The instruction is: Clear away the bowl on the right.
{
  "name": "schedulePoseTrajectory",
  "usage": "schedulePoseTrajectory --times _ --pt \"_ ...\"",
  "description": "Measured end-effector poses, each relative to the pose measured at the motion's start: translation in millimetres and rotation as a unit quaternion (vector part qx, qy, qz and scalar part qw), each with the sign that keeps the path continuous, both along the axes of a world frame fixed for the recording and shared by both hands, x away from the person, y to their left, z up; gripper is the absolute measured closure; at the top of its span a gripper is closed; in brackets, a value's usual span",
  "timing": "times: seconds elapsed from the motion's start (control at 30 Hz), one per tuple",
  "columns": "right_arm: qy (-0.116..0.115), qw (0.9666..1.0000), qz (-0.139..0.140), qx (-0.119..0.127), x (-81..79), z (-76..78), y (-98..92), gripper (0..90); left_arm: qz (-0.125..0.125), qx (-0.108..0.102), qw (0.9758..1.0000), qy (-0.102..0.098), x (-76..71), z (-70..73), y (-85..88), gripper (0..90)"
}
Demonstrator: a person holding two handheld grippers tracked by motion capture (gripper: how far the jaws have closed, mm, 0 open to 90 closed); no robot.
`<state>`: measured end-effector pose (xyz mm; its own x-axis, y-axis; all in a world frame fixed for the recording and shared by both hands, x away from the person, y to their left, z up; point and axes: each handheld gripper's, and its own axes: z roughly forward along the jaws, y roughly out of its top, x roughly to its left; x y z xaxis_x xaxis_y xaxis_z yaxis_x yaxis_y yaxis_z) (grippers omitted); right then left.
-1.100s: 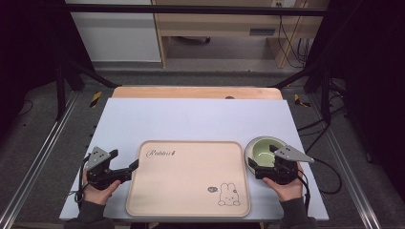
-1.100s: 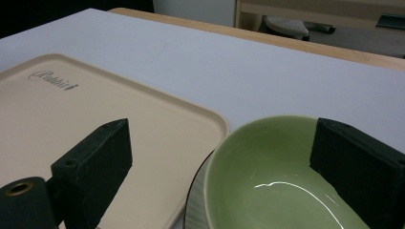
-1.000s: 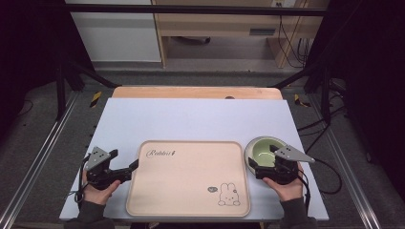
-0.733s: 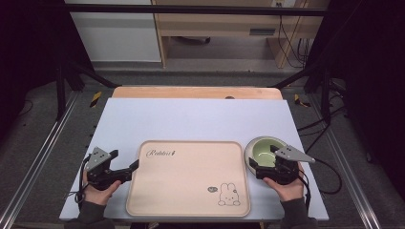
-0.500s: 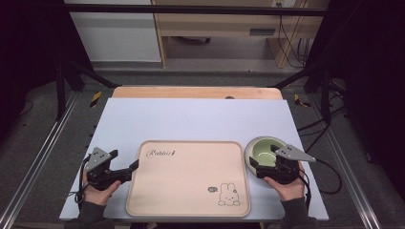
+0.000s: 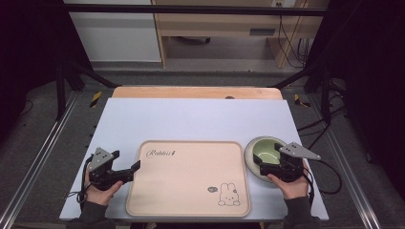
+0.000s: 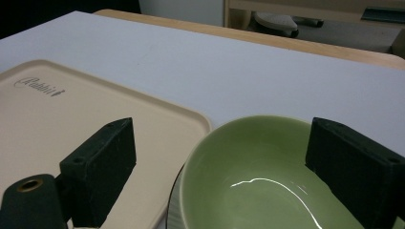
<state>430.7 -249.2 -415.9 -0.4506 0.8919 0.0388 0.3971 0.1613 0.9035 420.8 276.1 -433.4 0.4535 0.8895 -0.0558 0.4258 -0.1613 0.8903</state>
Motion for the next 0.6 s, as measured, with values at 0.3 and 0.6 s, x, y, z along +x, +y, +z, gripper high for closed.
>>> schedulePoseTrajectory --times 0.3,0.6 --pt "0.006 0.9999 -0.013 -0.002 2.2 3.3 -6.2 11.3 0.002 -0.001 1.0 0.0 -0.1 -0.2 0.7 10.9" --pt "0.013 0.9996 -0.026 -0.004 4.0 5.2 -13.0 11.6 0.001 0.001 1.0 0.001 0.1 -0.7 -0.4 11.0"
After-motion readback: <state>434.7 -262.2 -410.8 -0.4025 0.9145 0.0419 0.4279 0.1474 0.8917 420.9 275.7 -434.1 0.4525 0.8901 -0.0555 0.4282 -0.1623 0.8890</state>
